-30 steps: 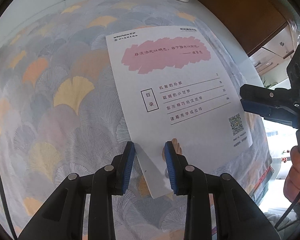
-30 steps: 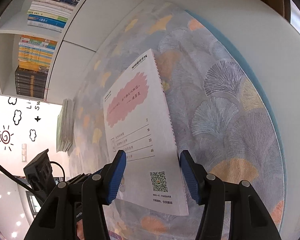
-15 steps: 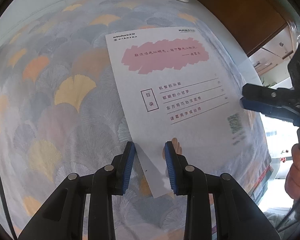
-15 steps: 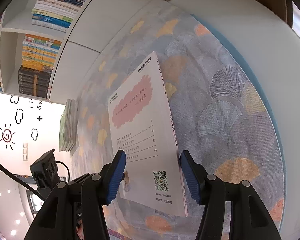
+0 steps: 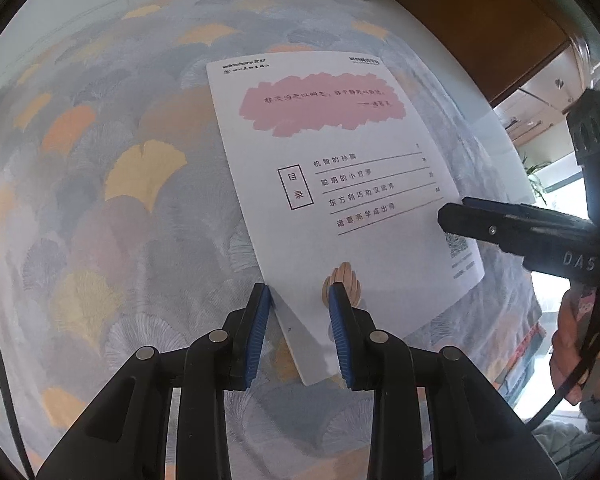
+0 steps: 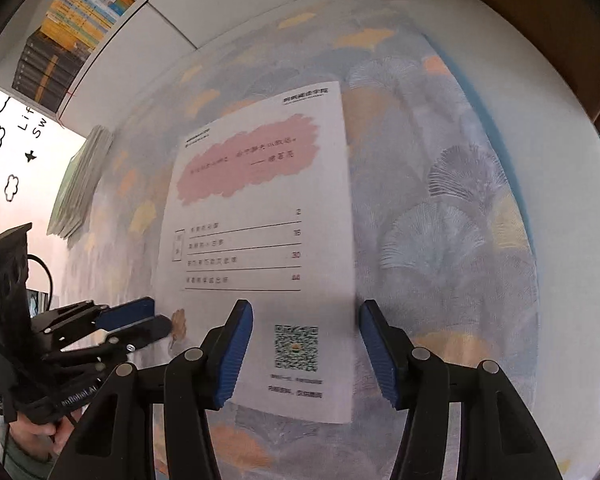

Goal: Organize books
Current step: 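Pinch the booklet edge between both tools' fingers, then lift the booklet upright with the left tool while the right tool holds it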

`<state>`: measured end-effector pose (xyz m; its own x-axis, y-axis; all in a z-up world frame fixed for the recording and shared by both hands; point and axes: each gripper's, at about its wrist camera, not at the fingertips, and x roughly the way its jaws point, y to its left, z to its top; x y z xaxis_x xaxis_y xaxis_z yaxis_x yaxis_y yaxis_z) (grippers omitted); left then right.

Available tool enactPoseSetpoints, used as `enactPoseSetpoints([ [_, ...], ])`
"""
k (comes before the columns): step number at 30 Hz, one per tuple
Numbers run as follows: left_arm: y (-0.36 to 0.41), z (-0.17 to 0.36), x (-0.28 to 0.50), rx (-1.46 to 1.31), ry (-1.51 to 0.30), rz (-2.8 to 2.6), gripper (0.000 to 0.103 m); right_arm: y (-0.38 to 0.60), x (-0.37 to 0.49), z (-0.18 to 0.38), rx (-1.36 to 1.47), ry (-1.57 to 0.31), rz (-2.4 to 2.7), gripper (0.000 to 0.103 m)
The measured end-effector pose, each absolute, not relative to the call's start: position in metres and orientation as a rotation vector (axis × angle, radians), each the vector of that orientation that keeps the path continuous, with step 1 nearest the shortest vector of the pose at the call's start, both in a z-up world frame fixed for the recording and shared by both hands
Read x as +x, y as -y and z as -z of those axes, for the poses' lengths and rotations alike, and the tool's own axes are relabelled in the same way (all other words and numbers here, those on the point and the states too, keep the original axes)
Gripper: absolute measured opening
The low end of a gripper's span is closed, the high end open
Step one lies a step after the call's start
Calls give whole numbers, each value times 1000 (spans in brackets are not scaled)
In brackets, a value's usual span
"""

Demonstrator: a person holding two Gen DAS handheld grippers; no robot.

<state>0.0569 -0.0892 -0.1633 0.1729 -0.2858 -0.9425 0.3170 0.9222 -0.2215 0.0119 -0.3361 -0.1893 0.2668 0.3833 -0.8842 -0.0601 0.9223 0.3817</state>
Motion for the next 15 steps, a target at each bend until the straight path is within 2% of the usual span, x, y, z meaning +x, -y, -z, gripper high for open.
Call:
enactPoseSetpoints([
  [9, 76, 164, 56, -7, -1336, 449, 27, 349, 12, 192, 321, -1283, -390, 55],
  [15, 79, 164, 55, 6, -1332, 451, 27, 352, 12, 190, 300, -1296, -430, 61],
])
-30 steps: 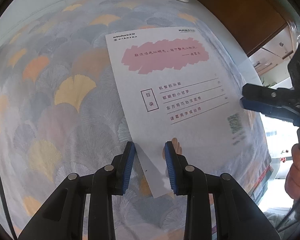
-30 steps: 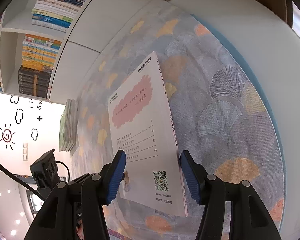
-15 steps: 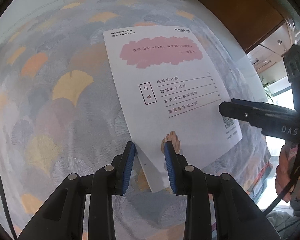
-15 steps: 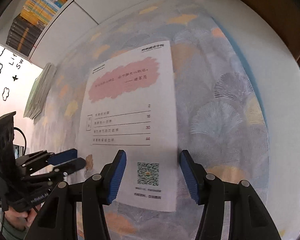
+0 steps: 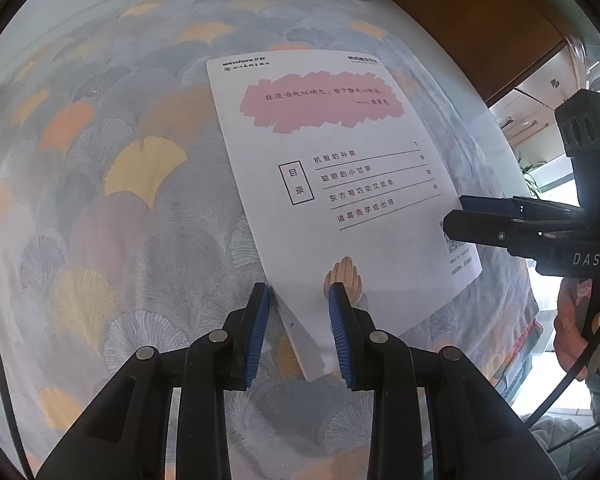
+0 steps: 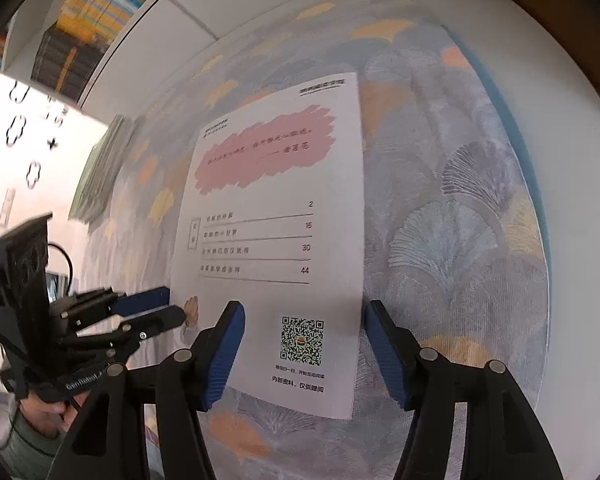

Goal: Organize books
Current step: 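Lift the booklet upright with the left tool while the right tool holds it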

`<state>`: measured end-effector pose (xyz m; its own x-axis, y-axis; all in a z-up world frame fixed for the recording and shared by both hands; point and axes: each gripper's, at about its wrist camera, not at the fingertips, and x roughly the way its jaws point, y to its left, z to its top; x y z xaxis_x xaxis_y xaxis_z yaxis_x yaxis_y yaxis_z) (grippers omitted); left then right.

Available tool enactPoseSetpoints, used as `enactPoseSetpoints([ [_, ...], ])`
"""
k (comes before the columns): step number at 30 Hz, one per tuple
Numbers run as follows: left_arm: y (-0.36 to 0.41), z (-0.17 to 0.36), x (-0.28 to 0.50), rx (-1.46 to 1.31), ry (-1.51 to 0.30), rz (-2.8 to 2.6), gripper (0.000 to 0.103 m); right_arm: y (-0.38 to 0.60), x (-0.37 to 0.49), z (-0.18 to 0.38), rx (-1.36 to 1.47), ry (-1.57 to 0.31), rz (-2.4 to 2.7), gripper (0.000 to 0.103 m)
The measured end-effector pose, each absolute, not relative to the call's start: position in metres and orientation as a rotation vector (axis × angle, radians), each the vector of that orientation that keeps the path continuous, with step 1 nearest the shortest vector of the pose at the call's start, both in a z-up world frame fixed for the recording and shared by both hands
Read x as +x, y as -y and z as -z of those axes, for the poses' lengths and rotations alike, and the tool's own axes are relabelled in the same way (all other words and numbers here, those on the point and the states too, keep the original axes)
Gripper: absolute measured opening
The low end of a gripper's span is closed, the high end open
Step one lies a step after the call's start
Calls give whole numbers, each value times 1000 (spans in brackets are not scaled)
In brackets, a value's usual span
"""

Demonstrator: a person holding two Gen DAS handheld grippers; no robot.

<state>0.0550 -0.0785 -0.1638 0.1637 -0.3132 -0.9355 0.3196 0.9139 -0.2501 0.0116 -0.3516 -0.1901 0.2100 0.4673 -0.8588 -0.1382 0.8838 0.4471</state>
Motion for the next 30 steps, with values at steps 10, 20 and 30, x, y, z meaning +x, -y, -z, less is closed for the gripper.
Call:
enactPoseSetpoints([
  [10, 78, 165, 56, 10, -1330, 463, 28, 338, 14, 191, 324, -1298, -417, 83],
  [20, 65, 167, 61, -52, -1329, 450, 29, 362, 27, 185, 695, -1287, -462, 84],
  [30, 40, 173, 63, -188, -1317, 475, 29, 326, 39, 139, 847, -1141, -756, 90],
])
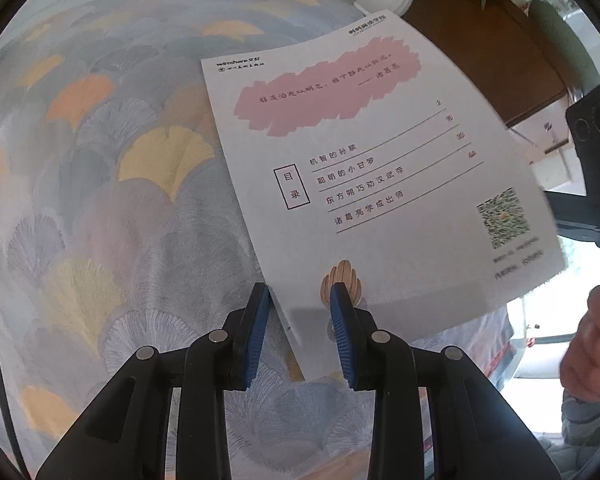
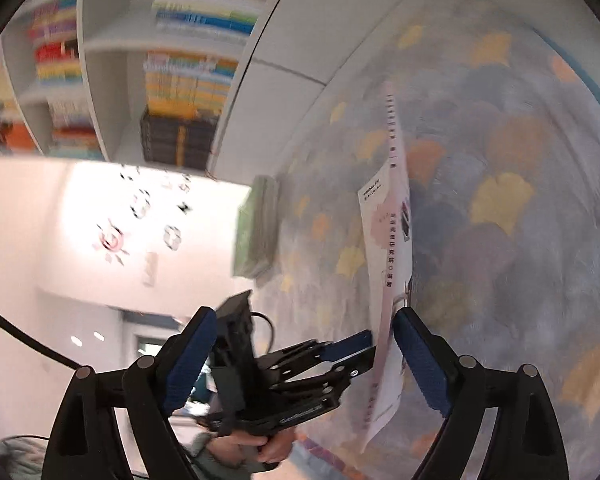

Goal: Organize books

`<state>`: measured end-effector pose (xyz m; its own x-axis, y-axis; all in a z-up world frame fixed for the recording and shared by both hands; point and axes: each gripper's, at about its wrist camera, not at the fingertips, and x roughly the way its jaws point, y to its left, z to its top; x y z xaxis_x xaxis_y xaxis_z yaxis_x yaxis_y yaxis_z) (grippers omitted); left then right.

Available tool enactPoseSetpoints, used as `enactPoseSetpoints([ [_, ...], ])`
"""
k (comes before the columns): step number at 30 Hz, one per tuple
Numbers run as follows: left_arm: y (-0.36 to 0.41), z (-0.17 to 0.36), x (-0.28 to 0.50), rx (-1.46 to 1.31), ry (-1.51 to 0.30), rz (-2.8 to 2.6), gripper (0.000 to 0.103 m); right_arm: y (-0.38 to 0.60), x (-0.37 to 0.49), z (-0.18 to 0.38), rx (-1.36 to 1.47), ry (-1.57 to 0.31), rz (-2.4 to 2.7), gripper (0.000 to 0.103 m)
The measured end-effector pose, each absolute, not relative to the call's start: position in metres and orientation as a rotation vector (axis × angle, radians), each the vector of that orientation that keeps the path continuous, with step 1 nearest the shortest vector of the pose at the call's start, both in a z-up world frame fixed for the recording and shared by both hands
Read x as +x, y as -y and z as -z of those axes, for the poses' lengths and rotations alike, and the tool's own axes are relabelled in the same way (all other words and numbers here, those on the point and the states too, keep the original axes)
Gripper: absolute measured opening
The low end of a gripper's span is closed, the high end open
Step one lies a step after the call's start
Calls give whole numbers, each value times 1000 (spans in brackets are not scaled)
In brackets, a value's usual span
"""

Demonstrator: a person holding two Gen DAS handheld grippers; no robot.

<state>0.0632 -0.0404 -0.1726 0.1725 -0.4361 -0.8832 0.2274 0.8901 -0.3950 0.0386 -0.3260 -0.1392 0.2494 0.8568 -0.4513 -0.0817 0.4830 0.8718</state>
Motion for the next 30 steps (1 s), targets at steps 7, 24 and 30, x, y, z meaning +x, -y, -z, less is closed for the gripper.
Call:
enactPoseSetpoints([
  [7, 31, 174, 58, -205, -1299, 475, 29, 322, 61, 179, 811, -1227, -648, 74],
  [24, -149, 82, -20, -232, -1002, -38, 26, 138, -18, 57, -41, -1083, -713, 42],
  [30, -217, 97, -37, -161, -1068, -173, 26, 49, -62, 88, -54, -1177, -950, 52],
])
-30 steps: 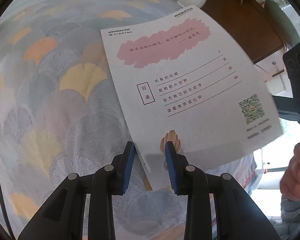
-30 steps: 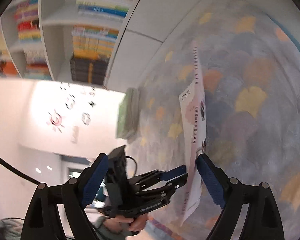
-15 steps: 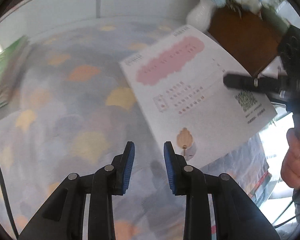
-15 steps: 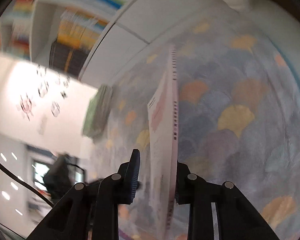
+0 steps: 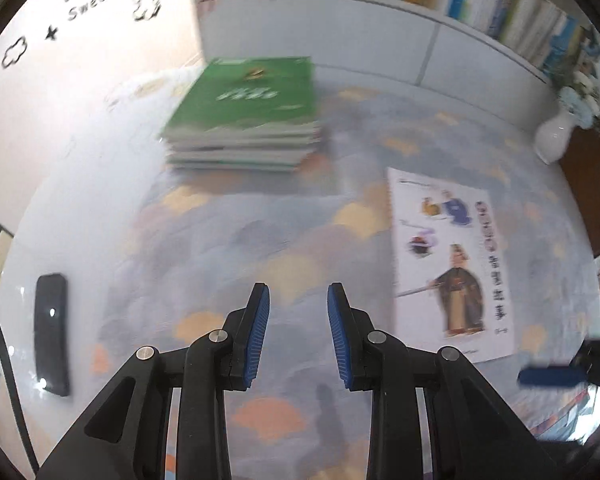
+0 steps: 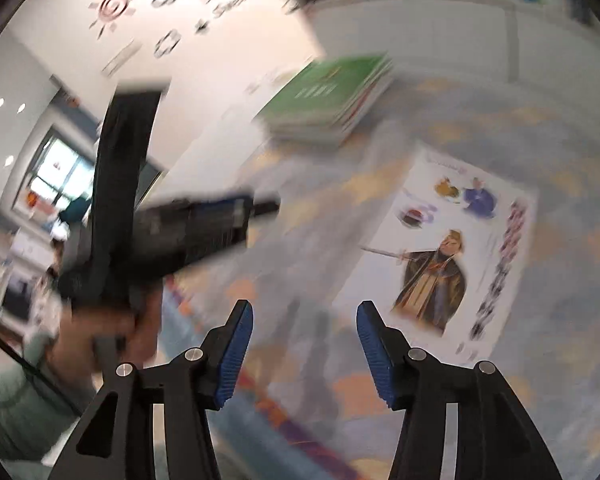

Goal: Organize books

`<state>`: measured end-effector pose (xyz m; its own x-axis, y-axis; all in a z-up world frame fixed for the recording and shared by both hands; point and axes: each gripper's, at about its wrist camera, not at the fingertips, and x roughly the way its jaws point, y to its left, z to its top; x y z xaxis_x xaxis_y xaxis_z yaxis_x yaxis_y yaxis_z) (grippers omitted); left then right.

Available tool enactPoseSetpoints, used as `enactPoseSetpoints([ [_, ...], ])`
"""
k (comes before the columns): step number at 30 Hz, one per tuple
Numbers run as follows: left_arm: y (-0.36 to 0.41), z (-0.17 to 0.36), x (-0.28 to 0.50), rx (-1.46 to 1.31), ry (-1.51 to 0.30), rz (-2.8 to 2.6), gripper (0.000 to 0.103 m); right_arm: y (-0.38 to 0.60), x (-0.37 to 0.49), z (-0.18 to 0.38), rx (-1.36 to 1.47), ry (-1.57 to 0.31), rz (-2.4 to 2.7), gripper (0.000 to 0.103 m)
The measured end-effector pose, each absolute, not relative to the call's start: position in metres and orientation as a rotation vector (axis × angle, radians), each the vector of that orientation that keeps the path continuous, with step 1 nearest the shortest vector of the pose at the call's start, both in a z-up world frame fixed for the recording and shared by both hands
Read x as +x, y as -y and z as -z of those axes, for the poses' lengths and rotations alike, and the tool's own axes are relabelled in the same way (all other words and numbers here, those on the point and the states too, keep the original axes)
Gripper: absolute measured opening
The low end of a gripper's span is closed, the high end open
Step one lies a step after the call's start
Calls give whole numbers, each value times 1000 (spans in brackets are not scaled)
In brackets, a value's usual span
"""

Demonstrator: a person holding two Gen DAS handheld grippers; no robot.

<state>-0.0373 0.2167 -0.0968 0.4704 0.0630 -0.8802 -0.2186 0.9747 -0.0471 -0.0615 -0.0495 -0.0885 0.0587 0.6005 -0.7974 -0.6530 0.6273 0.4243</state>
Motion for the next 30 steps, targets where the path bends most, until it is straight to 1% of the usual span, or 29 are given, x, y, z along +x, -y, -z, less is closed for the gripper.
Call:
enactPoseSetpoints([
  [4, -231, 117, -40, -215, -1121, -158, 26, 35, -79, 126, -114, -1290, -953, 52],
  [6, -219, 130, -37, -247, -1149, -107, 26, 38, -81, 143, -107, -1340, -937, 52],
  [9, -198, 146, -38, -219, -1198, -25, 29, 40, -79, 168, -94, -1430, -888, 52],
  [12, -178, 155, -34, -190, -1229, 65, 29, 43, -80, 174, -66, -1447, -854, 52],
  [17, -155, 149, -24, -148, -1234, 213, 29, 59, -76, 177, 44, -1409, -757, 53],
  [19, -152, 148, -20, -120, -1227, 226, 29, 77, -73, 173, 143, -1349, -718, 53],
  [21, -153, 149, -12, -122, -1225, 240, 29, 96, -68, 163, 217, -1246, -664, 53],
  [22, -154, 152, -9, -139, -1230, 264, 29, 99, -63, 157, 235, -1210, -631, 57],
  [23, -153, 153, -3, -148, -1233, 282, 28, 106, -59, 155, 246, -1179, -585, 57],
  [26, -152, 158, 3, -164, -1245, 322, 28, 121, -52, 152, 269, -1118, -461, 57],
  [30, -150, 166, 11, -179, -1269, 323, 28, 133, -31, 166, 267, -1106, -360, 57],
])
